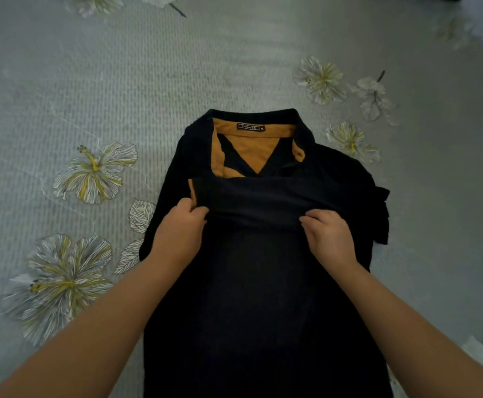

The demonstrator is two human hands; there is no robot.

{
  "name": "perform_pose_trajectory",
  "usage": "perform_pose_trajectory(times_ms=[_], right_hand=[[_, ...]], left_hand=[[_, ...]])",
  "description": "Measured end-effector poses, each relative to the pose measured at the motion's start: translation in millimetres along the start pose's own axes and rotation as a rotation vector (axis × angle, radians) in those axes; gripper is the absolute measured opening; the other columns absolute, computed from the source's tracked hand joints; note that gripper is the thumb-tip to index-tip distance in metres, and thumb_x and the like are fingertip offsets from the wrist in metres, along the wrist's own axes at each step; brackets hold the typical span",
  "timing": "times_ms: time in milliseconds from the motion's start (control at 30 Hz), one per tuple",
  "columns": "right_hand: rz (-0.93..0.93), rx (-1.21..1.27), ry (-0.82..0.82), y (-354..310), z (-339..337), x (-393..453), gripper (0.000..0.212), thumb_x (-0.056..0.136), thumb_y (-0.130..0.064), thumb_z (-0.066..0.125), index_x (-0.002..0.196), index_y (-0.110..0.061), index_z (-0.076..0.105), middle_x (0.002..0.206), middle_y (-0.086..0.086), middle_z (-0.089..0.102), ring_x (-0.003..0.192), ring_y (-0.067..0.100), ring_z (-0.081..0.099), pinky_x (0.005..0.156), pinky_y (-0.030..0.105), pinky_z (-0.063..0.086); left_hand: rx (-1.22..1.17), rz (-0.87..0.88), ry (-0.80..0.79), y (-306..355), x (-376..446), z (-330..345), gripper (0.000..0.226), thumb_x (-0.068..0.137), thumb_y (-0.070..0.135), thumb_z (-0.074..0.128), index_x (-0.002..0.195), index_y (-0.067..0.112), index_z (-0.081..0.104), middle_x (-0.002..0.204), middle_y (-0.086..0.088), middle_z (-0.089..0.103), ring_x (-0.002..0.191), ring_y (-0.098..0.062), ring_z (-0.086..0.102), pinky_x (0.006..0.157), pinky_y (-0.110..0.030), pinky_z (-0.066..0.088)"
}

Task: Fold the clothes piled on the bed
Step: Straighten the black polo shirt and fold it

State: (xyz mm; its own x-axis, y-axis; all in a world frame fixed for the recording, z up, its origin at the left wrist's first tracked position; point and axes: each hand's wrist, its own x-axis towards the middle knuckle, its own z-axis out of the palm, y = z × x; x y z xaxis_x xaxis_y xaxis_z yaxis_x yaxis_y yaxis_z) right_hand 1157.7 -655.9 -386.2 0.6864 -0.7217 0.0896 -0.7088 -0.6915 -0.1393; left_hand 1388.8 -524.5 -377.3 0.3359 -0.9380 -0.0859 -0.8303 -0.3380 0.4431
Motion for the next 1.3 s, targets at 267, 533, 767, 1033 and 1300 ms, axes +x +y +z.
perform_pose_trajectory(times_ms=[267,533,767,1033,1300], right_hand=[[0.062,0.104,-0.081,12.9,-4.7,-9.6,0.045,0.082,-0.032,0.043,0.093,0.002,0.07,0.096,0.02,0.067,0.086,0.037,0.064,0.078,0.038,0.052],[0.409,0.17,-0.094,90.3,-36.1,28.7,0.04,0.088,-0.002,0.044,0.127,0.007,0.047,0.13,0.025,0.049,0.121,0.036,0.044,0.104,0.036,0.03],[0.301,0.214,-0.414,129.2,-53.7,61.9,0.034,0.086,0.005,0.049,0.118,0.0,0.059,0.125,0.011,0.057,0.118,0.023,0.05,0.093,0.02,0.031],[0.442,0.681,-0.525,142.6,-92.0,105.6,0.027,0.087,0.013,0.043,0.096,-0.009,0.057,0.092,0.003,0.057,0.078,0.004,0.059,0.074,0.015,0.043],[0.135,-0.149,-0.64,142.5,-74.9,125.6,0.038,0.084,0.003,0.043,0.116,-0.008,0.058,0.114,0.016,0.06,0.107,0.03,0.051,0.084,0.03,0.037]], left_hand=[[0.207,0.012,-0.022,-45.1,-45.4,0.4,0.03,0.066,0.024,0.071,0.089,0.005,0.073,0.078,-0.022,0.06,0.061,-0.038,0.062,0.047,-0.04,0.051],[0.207,0.047,0.264,-2.0,-9.3,0.4,0.044,0.083,0.028,0.039,0.094,-0.005,0.066,0.103,-0.029,0.061,0.094,-0.046,0.06,0.078,-0.052,0.049],[0.274,-0.073,0.163,8.9,45.2,26.6,0.016,0.075,0.006,0.069,0.085,-0.007,0.067,0.094,-0.027,0.065,0.092,-0.046,0.062,0.078,-0.06,0.046],[0.307,-0.02,0.311,1.4,46.3,38.7,0.032,0.083,0.015,0.032,0.064,-0.002,0.051,0.058,-0.019,0.049,0.051,-0.033,0.05,0.048,-0.035,0.038],[0.396,-0.062,0.339,0.6,49.7,41.9,0.023,0.084,0.015,0.034,0.07,0.002,0.046,0.058,-0.017,0.046,0.054,-0.031,0.048,0.053,-0.039,0.04]])
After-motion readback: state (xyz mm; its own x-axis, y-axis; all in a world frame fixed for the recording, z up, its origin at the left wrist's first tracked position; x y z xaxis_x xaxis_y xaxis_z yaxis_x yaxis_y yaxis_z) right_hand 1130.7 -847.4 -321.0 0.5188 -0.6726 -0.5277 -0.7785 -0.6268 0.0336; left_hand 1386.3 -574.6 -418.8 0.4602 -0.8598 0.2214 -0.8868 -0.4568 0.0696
